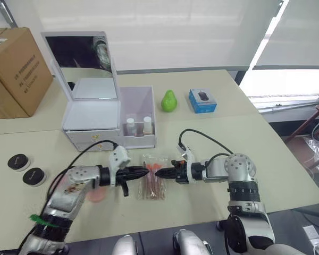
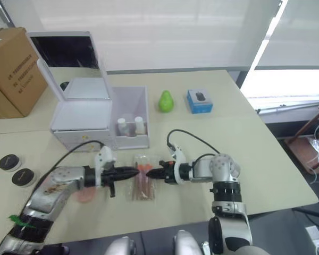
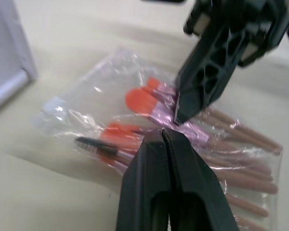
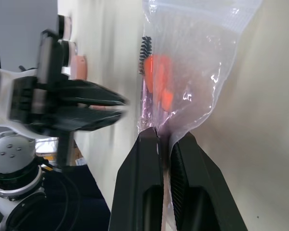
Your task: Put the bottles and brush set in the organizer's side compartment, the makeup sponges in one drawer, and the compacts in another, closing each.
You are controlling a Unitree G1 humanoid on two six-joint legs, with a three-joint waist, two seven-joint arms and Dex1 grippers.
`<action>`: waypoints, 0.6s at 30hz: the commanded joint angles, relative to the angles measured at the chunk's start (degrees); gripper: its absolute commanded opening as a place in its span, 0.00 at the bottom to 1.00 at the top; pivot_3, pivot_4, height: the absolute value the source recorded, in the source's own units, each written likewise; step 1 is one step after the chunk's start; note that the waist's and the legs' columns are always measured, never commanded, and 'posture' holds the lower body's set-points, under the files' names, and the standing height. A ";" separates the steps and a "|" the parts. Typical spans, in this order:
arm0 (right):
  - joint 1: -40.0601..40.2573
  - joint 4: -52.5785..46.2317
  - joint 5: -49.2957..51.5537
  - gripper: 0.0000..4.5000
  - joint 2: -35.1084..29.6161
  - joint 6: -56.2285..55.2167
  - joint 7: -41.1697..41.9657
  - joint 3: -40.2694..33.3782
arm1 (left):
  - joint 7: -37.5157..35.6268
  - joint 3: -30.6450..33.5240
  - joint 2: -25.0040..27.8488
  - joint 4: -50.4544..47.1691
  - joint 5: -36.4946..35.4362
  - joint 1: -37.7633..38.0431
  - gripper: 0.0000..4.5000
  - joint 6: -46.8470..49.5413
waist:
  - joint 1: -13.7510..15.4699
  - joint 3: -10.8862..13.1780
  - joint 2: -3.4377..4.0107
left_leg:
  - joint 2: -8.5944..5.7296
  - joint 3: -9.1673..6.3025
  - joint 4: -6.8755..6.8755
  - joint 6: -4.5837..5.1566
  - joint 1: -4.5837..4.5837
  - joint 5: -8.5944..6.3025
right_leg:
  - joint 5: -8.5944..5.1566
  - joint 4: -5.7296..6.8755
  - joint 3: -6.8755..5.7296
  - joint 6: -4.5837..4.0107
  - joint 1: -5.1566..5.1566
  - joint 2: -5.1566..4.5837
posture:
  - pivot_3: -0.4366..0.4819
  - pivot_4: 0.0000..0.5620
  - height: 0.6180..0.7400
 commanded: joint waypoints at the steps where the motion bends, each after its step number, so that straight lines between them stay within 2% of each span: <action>1: 0.31 -5.86 5.81 0.04 -2.04 0.58 2.04 -0.84 | -0.09 11.06 4.21 -12.18 -13.14 4.22 0.34 8.43 | -0.04 0.01 0.02 | 0.00 0.00 -0.02 0.00 -0.06 0.00 | 0.00 -0.01 0.00 0.00 -0.08 0.00 | 0.48 0.27 0.94; 3: 0.51 -8.27 8.91 0.04 -3.43 0.58 2.24 -0.58 | 0.73 15.87 6.40 -16.29 -18.24 7.03 0.47 11.95 | 0.08 0.05 0.06 | 0.00 0.00 0.01 0.00 -0.22 0.00 | 0.00 0.00 0.02 0.00 -0.25 -0.01 | 0.48 0.27 0.94; 6: -1.07 -13.10 15.33 0.04 -6.26 0.58 3.68 -0.78 | 3.19 22.92 8.80 -20.37 -21.51 11.92 0.68 14.60 | 0.17 0.17 0.23 | -0.07 -0.05 0.04 0.00 -0.37 0.00 | -0.01 -0.01 0.05 -0.02 -0.37 -0.01 | 0.48 0.27 0.94; 10: -7.97 -15.75 19.89 0.04 -7.59 -0.60 5.14 -4.32 | 9.16 29.21 6.65 -23.13 -24.51 16.24 0.96 15.05 | 0.13 0.32 0.32 | -0.29 -0.21 0.06 0.00 -0.41 0.00 | -0.19 -0.03 0.20 -0.32 -0.45 -0.02 | 0.48 0.27 0.94; 11: -9.81 -15.72 19.59 0.04 -8.00 -2.44 5.44 -4.48 | 10.69 29.99 5.58 -23.70 -24.65 16.99 0.99 14.49 | 0.21 0.32 0.30 | -0.36 -0.31 0.05 0.00 -0.42 0.00 | -0.18 -0.03 0.22 -0.31 -0.44 -0.02 | 0.48 0.27 0.94; 14: -16.33 -14.80 12.12 0.04 -9.90 -13.37 8.43 -1.26 | 16.12 30.83 0.90 -25.79 -23.49 18.67 0.99 11.40 | 0.29 0.31 0.28 | -0.40 -0.40 0.06 0.00 -0.41 0.00 | -0.19 -0.08 0.20 -0.31 -0.39 -0.02 | 0.48 0.27 0.94; 18: -24.12 -3.64 -5.90 0.04 -10.91 -35.89 16.14 9.26 | 22.82 27.42 -5.26 -28.81 -18.92 18.56 0.99 6.26 | 0.20 0.27 0.15 | -0.43 -0.38 0.08 0.00 -0.42 0.01 | -0.15 -0.11 0.23 -0.26 -0.38 -0.02 | 0.48 0.27 0.94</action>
